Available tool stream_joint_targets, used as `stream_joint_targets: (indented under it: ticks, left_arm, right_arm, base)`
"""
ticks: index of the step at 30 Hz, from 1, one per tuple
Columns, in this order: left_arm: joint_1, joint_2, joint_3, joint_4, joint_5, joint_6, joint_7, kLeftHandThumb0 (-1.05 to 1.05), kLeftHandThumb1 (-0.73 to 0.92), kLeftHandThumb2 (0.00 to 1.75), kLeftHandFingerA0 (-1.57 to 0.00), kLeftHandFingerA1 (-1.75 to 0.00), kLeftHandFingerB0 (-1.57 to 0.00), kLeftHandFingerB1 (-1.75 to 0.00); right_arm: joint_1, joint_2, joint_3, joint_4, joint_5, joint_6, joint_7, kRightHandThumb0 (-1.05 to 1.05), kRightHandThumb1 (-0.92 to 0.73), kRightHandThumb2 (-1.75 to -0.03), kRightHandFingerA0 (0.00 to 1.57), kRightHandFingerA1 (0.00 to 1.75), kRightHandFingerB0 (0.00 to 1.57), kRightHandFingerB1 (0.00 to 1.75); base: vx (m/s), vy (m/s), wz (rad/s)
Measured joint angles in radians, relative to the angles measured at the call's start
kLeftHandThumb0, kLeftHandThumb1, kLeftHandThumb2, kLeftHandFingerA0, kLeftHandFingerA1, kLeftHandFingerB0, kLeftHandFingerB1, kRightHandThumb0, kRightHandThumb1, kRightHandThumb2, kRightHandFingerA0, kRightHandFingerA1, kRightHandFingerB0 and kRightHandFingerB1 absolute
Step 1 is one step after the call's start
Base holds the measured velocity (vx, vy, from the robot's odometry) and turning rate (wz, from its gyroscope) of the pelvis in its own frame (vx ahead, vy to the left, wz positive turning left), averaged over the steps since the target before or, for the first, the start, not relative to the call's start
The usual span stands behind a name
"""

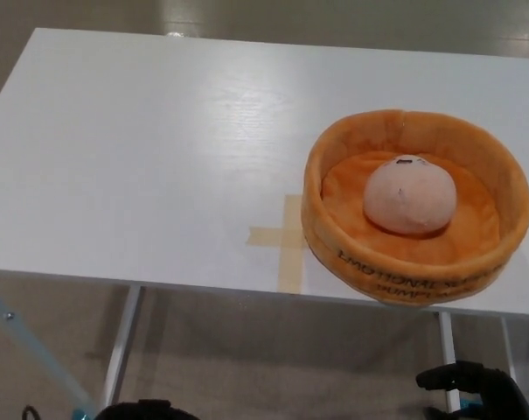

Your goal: Use the left hand to pick up the pink round toy on the left and place it inside the orange plate on the desk.

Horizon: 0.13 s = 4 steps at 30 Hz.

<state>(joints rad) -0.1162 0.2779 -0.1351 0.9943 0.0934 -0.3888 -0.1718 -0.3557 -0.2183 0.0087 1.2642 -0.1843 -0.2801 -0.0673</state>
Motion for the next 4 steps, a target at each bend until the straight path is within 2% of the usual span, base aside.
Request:
stream_joint_targets:
  ticks: [4]
  left_arm:
    - [-0.019,-0.011,0.011,0.054,0.007,-0.004,0.050,-0.14,0.72,0.62,-0.94,-0.63,-0.86,-0.53]
  right_arm:
    - [0.000,0.000,-0.003,0.000,0.000,0.000,-0.001,-0.13,-0.56,-0.65,0.70,0.95,0.61,0.79]
  base:
    - [0.00,0.000,0.00]
